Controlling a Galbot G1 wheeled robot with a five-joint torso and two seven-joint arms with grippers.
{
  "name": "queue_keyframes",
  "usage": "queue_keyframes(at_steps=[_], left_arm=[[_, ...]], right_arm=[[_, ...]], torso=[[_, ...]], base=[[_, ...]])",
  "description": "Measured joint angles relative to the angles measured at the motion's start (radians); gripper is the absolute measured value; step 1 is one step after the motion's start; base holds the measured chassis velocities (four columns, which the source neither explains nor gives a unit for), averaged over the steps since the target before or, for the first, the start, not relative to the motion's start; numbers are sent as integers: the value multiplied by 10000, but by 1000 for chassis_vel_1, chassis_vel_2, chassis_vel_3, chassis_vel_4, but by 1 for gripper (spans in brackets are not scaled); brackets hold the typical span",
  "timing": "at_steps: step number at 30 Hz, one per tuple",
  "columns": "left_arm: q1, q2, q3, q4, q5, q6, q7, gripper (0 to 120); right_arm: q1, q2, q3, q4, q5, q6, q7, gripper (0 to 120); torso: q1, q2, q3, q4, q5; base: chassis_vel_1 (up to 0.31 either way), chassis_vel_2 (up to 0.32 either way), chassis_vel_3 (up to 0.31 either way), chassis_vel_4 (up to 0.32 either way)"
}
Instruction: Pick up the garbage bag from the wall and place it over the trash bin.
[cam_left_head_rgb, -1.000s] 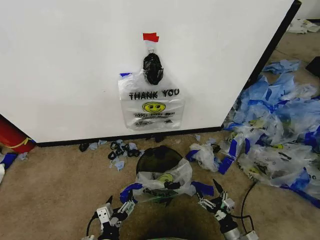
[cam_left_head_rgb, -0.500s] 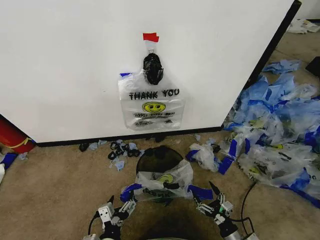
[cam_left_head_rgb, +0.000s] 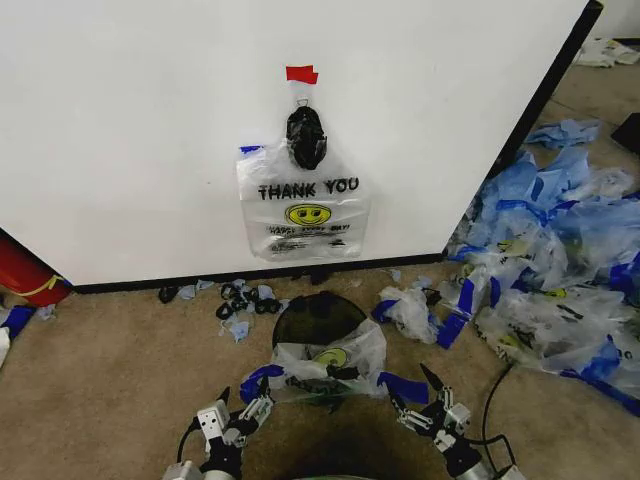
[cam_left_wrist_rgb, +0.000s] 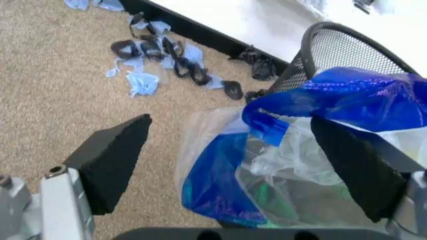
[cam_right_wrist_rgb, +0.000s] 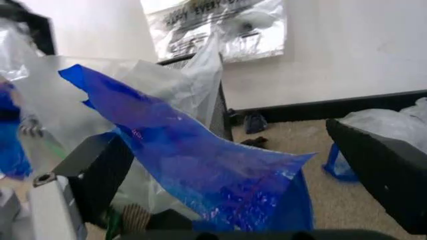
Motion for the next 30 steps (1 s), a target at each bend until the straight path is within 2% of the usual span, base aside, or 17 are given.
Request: queue_keyframes(at_steps=[12, 30], left_arm=[[-60, -162, 103, 143, 46, 10, 2, 96], [-105, -64, 33, 129, -10, -23, 9, 95]], right_arm=[[264, -437, -92, -111, 173, 0, -653, 100], [445, -721, -292, -413, 103, 0, -1132, 100]], torso=[[0, 0, 0, 0, -1], [0, 2, 0, 0, -1]], base=[[0, 0, 0, 0], [0, 0, 0, 0]])
